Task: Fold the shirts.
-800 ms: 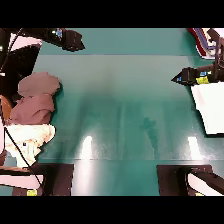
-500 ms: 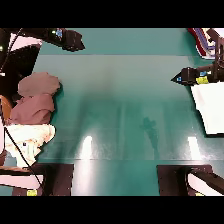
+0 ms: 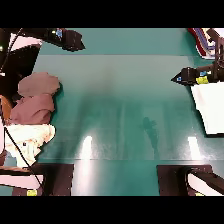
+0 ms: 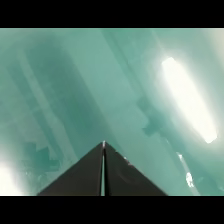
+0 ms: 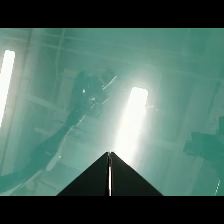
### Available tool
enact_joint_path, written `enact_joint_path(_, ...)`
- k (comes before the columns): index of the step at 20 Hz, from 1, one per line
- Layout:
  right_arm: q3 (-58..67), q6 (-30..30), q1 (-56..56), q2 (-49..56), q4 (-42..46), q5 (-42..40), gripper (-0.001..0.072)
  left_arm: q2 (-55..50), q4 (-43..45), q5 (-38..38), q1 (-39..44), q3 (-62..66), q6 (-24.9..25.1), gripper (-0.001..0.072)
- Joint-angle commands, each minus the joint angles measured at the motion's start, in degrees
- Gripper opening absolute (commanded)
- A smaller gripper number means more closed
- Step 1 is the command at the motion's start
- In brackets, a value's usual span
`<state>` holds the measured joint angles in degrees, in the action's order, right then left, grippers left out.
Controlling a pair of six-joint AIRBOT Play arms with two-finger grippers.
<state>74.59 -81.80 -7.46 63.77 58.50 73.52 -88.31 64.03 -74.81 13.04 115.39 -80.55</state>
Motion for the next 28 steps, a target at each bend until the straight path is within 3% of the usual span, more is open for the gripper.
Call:
enact_joint_path(1, 0.07, -0.02, -0.02, 0.04, -0.02, -0.04, 0.002, -0.02, 6.51, 1.9, -0.22, 0.02, -0.04, 0.03)
enact_joint_path(2, 0.07, -0.04, -0.02, 0.04, -0.02, 0.0, 0.002, -0.13, 13.31, 1.73, -0.57, 0.0, -1.68, 0.0563)
enact_joint_path(4, 0.07, -0.04, -0.02, 0.04, -0.02, 0.0, 0.002, -0.22, 28.09, 0.9, -1.97, -1.81, -6.6, 0.0571)
enact_joint_path(5, 0.07, -0.04, -0.02, 0.04, -0.02, -0.02, 0.002, -0.2, 31.28, 0.83, -3.78, -3.87, -8.07, 0.0571)
enact_joint_path(8, 0.07, -0.04, -0.02, 0.04, -0.02, -0.04, 0.002, -0.22, 31.5, 2.89, -11.52, -14.29, -10.6, 0.0571)
enact_joint_path(11, 0.07, -0.04, -0.02, 0.04, -0.04, -0.11, 0.002, -0.22, 30.86, 10.19, -17.09, -26.82, -12.76, 0.0571)
enact_joint_path(14, 0.07, -0.04, -0.02, 0.04, -0.04, -0.22, 0.002, -0.22, 30.23, 18.45, -19.39, -35.6, -13.16, 0.057)
enact_joint_path(17, -0.04, -0.04, -0.02, 0.04, -0.09, -1.88, 0.002, -0.2, 30.12, 21.73, -19.74, -37.73, -13.55, 0.0569)
enact_joint_path(18, -0.04, -0.04, -0.02, 0.04, -0.48, -2.38, 0.002, -0.2, 30.12, 22.05, -19.74, -37.7, -13.55, 0.0524)
enact_joint_path(19, -0.04, -0.04, -0.02, 0.04, -0.52, -2.69, 0.002, -0.2, 30.12, 21.86, -19.74, -37.7, -13.53, 0.0325)
enact_joint_path(20, -0.04, -0.04, -0.02, 0.04, -0.52, -2.73, 0.002, -0.2, 30.12, 21.86, -19.74, -37.7, -13.53, 0.0241)
enact_joint_path(24, -0.04, -0.04, -0.04, 0.04, -0.55, -2.47, 0.002, -0.2, 30.16, 21.86, -19.74, -37.7, -13.53, 0.0236)
enact_joint_path(25, -0.04, -0.07, -0.02, 0.04, -0.55, -2.43, 0.002, -0.2, 30.18, 21.88, -19.74, -37.73, -13.51, 0.0051)
enact_joint_path(28, 0.0, -0.07, -0.02, -0.02, -0.57, -2.43, 0.002, 0.33, 30.14, 20.7, -19.74, -36.85, -13.53, 0.0027)
